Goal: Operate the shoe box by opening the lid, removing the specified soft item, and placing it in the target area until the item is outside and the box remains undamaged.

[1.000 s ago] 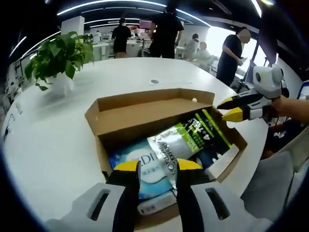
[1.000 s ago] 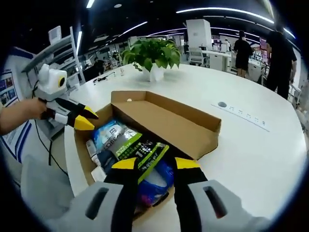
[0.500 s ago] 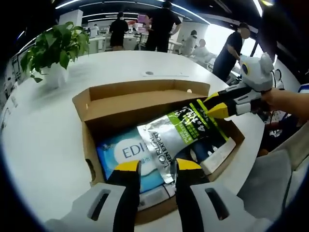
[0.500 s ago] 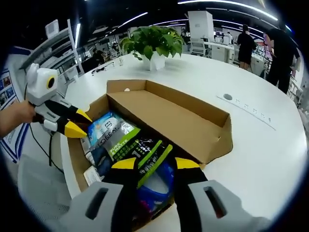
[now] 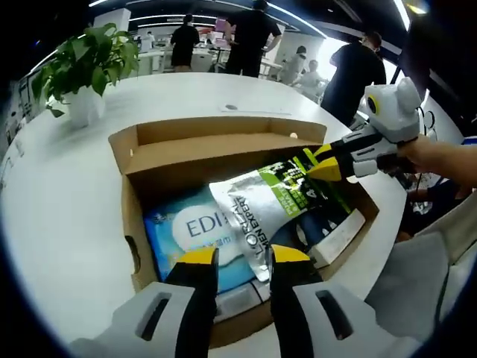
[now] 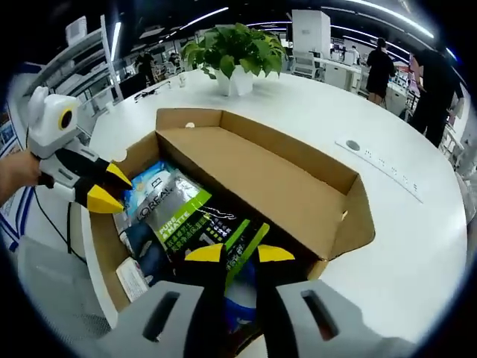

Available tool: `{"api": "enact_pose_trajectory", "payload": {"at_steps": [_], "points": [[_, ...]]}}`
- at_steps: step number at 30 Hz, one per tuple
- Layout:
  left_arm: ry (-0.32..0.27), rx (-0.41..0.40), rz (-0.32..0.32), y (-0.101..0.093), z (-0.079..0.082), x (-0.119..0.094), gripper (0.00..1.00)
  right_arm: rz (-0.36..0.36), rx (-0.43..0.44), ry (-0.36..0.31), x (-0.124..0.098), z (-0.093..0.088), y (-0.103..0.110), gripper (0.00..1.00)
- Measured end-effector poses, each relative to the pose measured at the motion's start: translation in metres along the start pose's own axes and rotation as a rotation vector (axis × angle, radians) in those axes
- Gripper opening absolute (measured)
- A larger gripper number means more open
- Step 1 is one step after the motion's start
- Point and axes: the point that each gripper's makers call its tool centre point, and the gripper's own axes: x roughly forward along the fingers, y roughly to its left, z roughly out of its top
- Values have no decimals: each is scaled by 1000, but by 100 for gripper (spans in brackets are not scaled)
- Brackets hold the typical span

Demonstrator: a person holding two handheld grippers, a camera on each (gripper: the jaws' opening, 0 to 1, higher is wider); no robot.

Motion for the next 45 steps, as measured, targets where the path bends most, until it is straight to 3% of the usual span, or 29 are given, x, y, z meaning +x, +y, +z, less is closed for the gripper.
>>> {"api": "enact_pose_trajectory", "payload": {"at_steps": [16,24,29,31,45], "points": [[30,-38,-52,-6,-5,16,17,-10,-106,13,3,-1,3,0],[38,-113,-108,-13,-11,24,12,-5,-105,11,4,-1,2,0],[32,-136,-105,-11,-11,24,9,-8,-84,-1,3,0,2,0],[29,-115,-87,-8,-10,23,0,-7,-73,-7,2,0,3,0],[33,-93,-66,-16,-1,16,0,-8,-24,-63,-13,10,8,0]]}}
